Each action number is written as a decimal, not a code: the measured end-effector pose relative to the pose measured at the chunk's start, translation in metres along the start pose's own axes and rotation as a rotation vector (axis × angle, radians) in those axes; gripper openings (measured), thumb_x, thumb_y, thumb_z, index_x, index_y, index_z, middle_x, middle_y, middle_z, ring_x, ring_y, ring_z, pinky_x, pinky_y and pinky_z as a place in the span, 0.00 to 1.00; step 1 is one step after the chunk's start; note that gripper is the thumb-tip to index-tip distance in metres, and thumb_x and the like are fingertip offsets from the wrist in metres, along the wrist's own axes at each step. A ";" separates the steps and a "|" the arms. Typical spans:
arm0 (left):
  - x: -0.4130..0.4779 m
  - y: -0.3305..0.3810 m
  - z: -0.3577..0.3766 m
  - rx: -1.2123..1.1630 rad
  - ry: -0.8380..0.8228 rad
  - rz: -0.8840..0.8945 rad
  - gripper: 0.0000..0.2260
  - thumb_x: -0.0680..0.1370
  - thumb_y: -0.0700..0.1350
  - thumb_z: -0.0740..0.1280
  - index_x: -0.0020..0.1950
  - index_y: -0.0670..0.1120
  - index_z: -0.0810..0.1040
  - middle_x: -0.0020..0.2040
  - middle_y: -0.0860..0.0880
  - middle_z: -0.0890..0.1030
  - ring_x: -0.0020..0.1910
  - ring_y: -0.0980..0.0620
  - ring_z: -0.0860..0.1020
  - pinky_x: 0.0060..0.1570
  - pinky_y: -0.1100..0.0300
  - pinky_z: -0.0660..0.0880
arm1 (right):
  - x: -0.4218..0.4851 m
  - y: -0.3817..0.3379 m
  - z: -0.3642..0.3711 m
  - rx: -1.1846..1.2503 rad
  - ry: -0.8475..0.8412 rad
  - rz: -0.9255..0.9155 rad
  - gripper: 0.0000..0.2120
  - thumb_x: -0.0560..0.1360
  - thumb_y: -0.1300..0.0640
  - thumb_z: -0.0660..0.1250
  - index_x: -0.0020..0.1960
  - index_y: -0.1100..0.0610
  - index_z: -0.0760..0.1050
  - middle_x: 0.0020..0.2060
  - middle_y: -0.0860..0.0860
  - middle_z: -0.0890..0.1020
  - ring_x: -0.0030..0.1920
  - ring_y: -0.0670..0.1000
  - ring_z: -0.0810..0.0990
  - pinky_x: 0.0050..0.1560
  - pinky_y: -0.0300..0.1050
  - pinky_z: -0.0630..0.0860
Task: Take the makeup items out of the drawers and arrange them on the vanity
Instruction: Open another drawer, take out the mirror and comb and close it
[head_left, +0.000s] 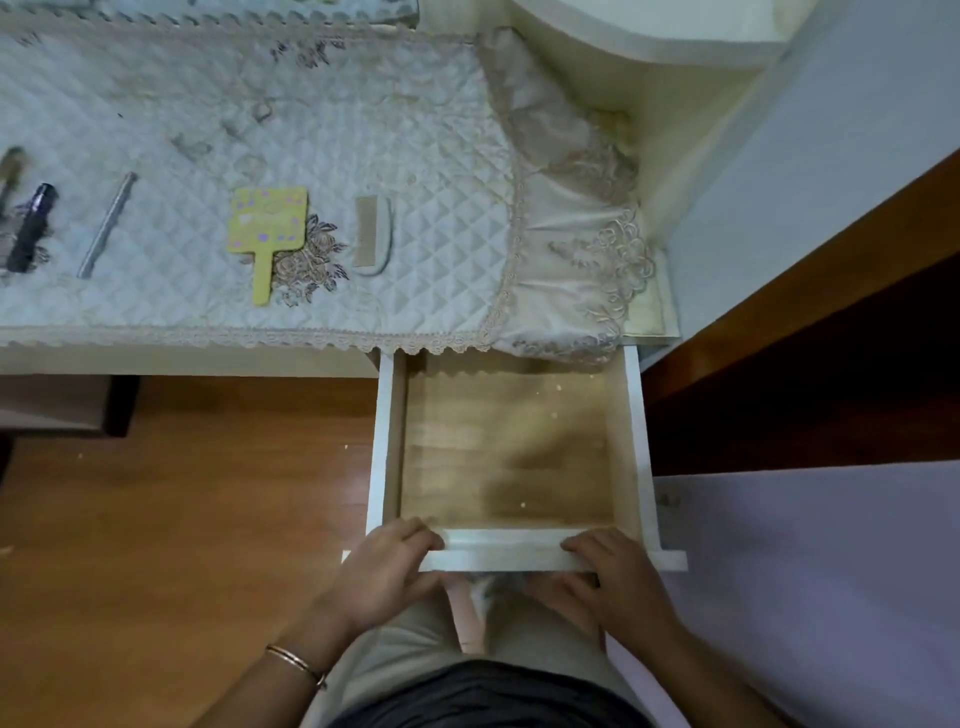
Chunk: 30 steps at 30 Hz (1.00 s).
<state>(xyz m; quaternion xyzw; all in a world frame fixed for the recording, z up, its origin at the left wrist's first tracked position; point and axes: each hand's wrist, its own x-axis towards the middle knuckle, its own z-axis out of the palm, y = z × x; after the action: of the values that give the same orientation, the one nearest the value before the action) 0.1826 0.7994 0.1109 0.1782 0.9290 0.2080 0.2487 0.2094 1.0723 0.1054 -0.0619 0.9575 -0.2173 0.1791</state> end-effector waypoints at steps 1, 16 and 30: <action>-0.004 0.001 0.003 -0.009 0.030 0.003 0.13 0.70 0.60 0.60 0.47 0.55 0.76 0.39 0.57 0.79 0.40 0.61 0.73 0.38 0.70 0.67 | 0.001 0.001 0.000 -0.004 -0.004 -0.011 0.18 0.66 0.41 0.60 0.43 0.52 0.81 0.38 0.46 0.84 0.39 0.47 0.82 0.39 0.40 0.80; 0.093 -0.011 -0.044 0.197 0.328 -0.075 0.25 0.63 0.46 0.77 0.58 0.44 0.76 0.54 0.43 0.81 0.57 0.46 0.70 0.57 0.52 0.74 | 0.118 0.004 -0.037 -0.299 0.371 -0.063 0.29 0.58 0.45 0.74 0.56 0.54 0.73 0.52 0.53 0.83 0.56 0.51 0.69 0.56 0.49 0.74; 0.181 -0.028 -0.084 0.271 0.683 -0.180 0.22 0.67 0.35 0.69 0.58 0.48 0.68 0.56 0.41 0.77 0.59 0.45 0.63 0.56 0.51 0.57 | 0.213 -0.002 -0.064 -0.382 0.479 -0.014 0.30 0.61 0.53 0.75 0.61 0.56 0.69 0.56 0.57 0.78 0.60 0.56 0.64 0.62 0.59 0.69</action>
<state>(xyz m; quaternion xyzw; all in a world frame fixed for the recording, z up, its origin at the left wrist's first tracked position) -0.0160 0.8294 0.0935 0.0476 0.9895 0.1078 -0.0841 -0.0116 1.0539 0.0929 -0.0479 0.9956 -0.0430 -0.0682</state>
